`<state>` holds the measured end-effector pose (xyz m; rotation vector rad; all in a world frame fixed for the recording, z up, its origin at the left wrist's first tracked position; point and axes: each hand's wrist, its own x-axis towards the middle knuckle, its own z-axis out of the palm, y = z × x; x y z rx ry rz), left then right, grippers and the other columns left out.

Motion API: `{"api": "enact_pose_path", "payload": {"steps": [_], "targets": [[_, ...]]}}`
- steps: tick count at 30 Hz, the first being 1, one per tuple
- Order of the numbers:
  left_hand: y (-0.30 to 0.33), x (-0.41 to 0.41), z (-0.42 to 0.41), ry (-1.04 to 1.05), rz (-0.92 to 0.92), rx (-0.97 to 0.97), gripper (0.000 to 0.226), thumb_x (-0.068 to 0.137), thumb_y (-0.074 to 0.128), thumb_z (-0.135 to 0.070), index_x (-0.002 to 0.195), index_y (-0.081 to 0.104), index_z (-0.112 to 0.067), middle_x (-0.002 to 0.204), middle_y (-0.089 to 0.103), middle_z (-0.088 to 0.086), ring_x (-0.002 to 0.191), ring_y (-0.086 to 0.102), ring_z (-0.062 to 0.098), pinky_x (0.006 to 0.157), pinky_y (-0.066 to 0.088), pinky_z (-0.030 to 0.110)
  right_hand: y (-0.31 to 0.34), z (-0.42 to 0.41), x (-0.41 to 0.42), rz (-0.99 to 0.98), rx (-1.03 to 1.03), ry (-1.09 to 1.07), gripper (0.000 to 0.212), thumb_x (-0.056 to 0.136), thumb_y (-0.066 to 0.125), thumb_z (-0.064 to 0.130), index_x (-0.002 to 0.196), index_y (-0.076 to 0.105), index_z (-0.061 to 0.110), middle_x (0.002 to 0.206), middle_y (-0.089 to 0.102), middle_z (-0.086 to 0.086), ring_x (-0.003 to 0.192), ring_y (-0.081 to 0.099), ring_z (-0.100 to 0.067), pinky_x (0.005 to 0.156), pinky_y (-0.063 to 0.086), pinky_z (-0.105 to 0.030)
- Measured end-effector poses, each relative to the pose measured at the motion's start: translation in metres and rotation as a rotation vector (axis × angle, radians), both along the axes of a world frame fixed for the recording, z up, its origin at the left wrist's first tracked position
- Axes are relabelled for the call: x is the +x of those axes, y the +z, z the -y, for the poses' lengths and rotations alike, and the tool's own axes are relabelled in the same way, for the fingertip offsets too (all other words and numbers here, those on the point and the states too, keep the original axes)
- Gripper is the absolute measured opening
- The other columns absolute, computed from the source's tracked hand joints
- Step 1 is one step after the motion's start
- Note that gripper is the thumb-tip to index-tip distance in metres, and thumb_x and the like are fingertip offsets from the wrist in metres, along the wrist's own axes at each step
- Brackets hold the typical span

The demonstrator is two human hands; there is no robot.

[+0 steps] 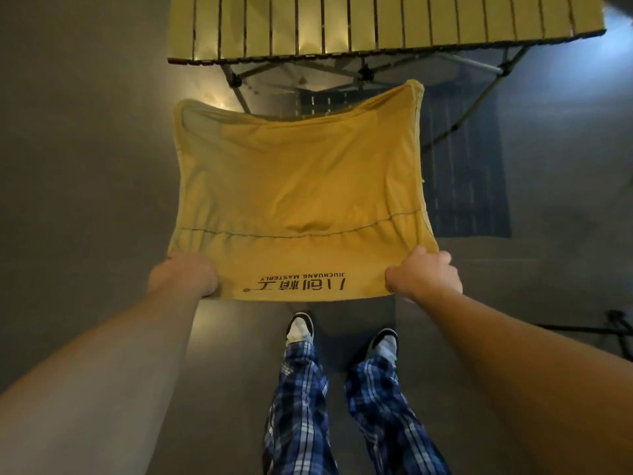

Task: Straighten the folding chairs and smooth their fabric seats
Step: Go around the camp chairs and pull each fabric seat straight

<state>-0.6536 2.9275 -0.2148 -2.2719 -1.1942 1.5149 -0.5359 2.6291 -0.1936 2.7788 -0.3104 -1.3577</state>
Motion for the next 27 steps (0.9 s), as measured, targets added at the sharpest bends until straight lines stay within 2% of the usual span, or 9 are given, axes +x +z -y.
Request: {"api": "enact_pose_path", "payload": {"steps": [4,7,11,13,15,17,19,23,27], "targets": [[0.001,-0.008,0.000,-0.054,0.014,0.013,0.049,0.093,0.045,-0.022,0.142,0.048,-0.013,0.147,0.038,0.013,0.129,0.048,0.037,0.094,0.045,0.047,0.001,0.000,-0.008,0.078,0.117,0.048,0.025,0.094,0.050,0.024,0.110,0.056,0.006,0.124,0.048,-0.018,0.103,0.056,-0.038,0.073,0.042,-0.037],[0.002,-0.016,-0.010,-0.042,0.022,0.019,0.048,0.093,0.045,-0.021,0.141,0.049,-0.013,0.147,0.039,0.012,0.128,0.049,0.037,0.093,0.045,0.046,0.004,-0.008,-0.020,0.088,0.149,0.050,0.012,0.093,0.052,0.021,0.092,0.050,0.009,0.120,0.050,-0.017,0.098,0.058,-0.037,0.072,0.042,-0.036],[0.005,-0.038,-0.028,-0.020,0.050,0.034,0.047,0.095,0.043,-0.021,0.140,0.049,-0.014,0.147,0.040,0.013,0.128,0.049,0.039,0.093,0.045,0.047,0.005,-0.030,-0.036,0.077,0.183,0.025,0.012,0.094,0.053,0.021,0.092,0.050,0.010,0.124,0.048,-0.015,0.102,0.058,-0.037,0.073,0.042,-0.036],[0.007,-0.050,-0.037,0.001,0.089,0.052,0.042,0.094,0.046,-0.022,0.135,0.054,-0.014,0.140,0.047,0.012,0.124,0.053,0.038,0.089,0.046,0.044,0.004,-0.042,-0.042,0.072,0.189,0.029,0.011,0.095,0.052,0.021,0.093,0.050,0.010,0.126,0.048,-0.016,0.103,0.058,-0.037,0.073,0.042,-0.036],[0.010,-0.058,-0.044,0.019,0.147,0.078,0.037,0.091,0.050,-0.022,0.126,0.060,-0.014,0.131,0.054,0.011,0.118,0.057,0.037,0.083,0.047,0.040,0.005,-0.051,-0.046,0.068,0.175,0.036,0.014,0.095,0.051,0.021,0.101,0.054,0.009,0.128,0.047,-0.016,0.105,0.057,-0.038,0.073,0.043,-0.037],[0.011,-0.062,-0.050,0.024,0.200,0.084,0.035,0.091,0.051,-0.023,0.123,0.061,-0.014,0.128,0.055,0.011,0.115,0.058,0.037,0.084,0.048,0.040,0.006,-0.056,-0.048,0.064,0.149,0.032,0.024,0.095,0.049,0.022,0.113,0.056,0.007,0.130,0.046,-0.016,0.107,0.056,-0.038,0.075,0.044,-0.038],[0.012,-0.064,-0.053,0.011,0.239,0.080,0.035,0.091,0.052,-0.023,0.122,0.063,-0.013,0.127,0.056,0.012,0.115,0.059,0.038,0.084,0.048,0.040,0.007,-0.058,-0.050,0.069,0.106,0.037,0.031,0.095,0.049,0.024,0.121,0.055,0.007,0.131,0.046,-0.014,0.108,0.056,-0.037,0.076,0.044,-0.039],[0.012,-0.066,-0.055,-0.008,0.263,0.057,0.036,0.090,0.054,-0.025,0.124,0.062,-0.013,0.129,0.055,0.013,0.116,0.057,0.038,0.078,0.044,0.038,0.008,-0.063,-0.054,0.084,0.021,0.071,0.032,0.095,0.050,0.026,0.122,0.055,0.010,0.132,0.046,-0.012,0.112,0.053,-0.036,0.081,0.045,-0.040],[0.011,-0.066,-0.057,0.003,0.281,0.031,0.038,0.090,0.055,-0.026,0.125,0.061,-0.012,0.132,0.054,0.013,0.119,0.055,0.038,0.084,0.047,0.041,0.009,-0.067,-0.056,0.074,-0.022,0.122,0.036,0.094,0.049,0.026,0.126,0.054,0.012,0.135,0.044,-0.012,0.119,0.046,-0.035,0.082,0.041,-0.039]]}}
